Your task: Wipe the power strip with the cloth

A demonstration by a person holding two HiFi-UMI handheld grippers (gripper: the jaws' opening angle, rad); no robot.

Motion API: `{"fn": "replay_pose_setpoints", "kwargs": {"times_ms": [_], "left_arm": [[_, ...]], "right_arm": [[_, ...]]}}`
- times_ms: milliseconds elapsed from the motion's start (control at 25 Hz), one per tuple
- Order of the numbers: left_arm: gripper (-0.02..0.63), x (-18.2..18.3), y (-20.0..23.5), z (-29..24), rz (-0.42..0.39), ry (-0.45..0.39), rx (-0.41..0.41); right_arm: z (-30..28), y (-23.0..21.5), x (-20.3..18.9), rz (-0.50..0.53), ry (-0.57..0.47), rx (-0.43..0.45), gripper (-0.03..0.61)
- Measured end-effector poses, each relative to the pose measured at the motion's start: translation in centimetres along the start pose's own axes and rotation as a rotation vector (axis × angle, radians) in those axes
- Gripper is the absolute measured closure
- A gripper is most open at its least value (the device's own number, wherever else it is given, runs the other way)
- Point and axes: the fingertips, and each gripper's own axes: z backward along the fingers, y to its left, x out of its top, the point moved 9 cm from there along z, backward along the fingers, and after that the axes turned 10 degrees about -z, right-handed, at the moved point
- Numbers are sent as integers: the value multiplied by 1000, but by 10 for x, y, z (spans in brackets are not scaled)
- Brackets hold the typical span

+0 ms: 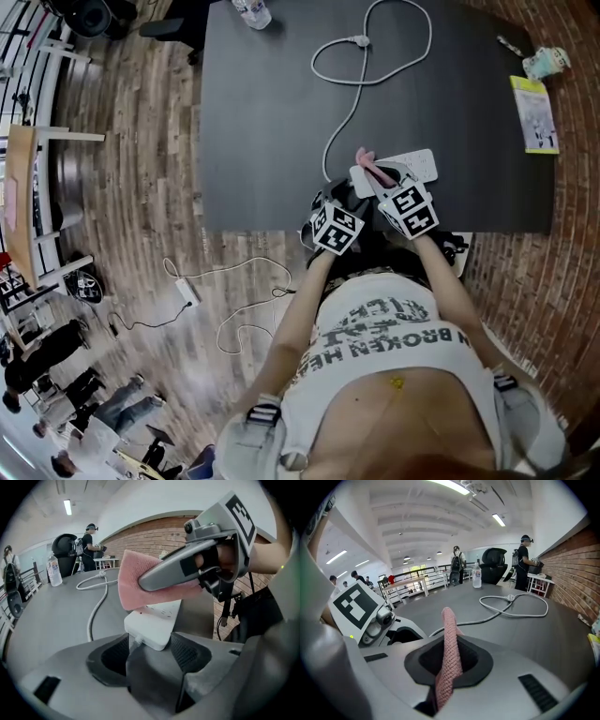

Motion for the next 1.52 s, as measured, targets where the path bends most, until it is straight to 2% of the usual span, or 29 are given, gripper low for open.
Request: {"fn": "replay_pose_setpoints", "kwargs": {"times_ms": [160,440,560,1040,1320,1520], "left_arm": [[336,-2,2,-7,-12,14,-24],[334,0,4,-19,-109,75,-61],[331,0,6,-20,-115,73,-77],[331,0,3,-20,-129,88,-54],[331,0,1,-21,-125,96,-53],[331,0,1,-19,-125,96,-51]], "right_arm": [[-14,-1,-6,20,66,7,561],[-38,4,-17,60,160,46,561],[-45,9,-19,92,184,58,561],[-44,14,-22,205,142,57,561],[-39,9,-25,221,153,65,561],[-33,3,-27,197,150,50,561]]}}
